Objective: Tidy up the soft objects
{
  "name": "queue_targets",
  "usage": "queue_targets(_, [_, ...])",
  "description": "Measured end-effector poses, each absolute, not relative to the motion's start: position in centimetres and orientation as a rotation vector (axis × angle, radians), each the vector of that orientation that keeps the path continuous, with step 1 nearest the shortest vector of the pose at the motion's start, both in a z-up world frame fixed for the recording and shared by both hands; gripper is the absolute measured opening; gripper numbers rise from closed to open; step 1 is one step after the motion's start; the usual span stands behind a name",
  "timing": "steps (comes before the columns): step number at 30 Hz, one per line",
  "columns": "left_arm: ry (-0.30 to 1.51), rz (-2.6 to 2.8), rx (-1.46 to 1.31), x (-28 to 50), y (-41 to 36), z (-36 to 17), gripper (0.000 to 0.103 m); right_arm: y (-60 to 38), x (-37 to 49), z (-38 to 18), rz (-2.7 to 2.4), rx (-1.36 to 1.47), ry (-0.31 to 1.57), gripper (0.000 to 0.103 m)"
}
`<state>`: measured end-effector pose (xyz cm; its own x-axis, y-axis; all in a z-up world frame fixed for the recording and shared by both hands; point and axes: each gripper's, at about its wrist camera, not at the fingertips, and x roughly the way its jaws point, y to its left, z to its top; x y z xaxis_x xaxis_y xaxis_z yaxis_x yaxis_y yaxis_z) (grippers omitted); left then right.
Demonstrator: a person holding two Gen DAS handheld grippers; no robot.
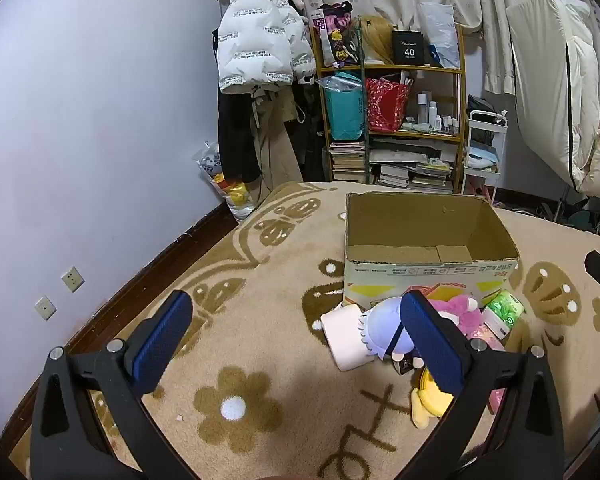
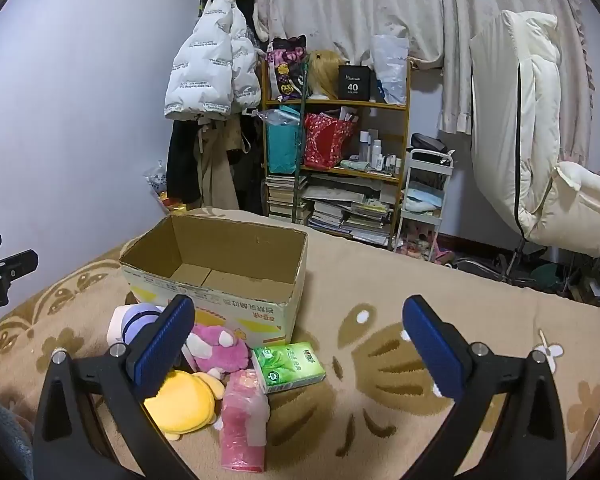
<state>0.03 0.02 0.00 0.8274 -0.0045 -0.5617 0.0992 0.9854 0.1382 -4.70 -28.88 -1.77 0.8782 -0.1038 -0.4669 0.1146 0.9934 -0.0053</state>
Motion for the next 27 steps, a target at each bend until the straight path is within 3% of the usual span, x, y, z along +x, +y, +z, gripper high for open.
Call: queue_targets(27, [0.582, -0.051, 0.18, 0.23, 0.36, 0.37, 0.103, -28.92, -4.69, -1.05, -0.116, 0.022, 0.486, 0.103])
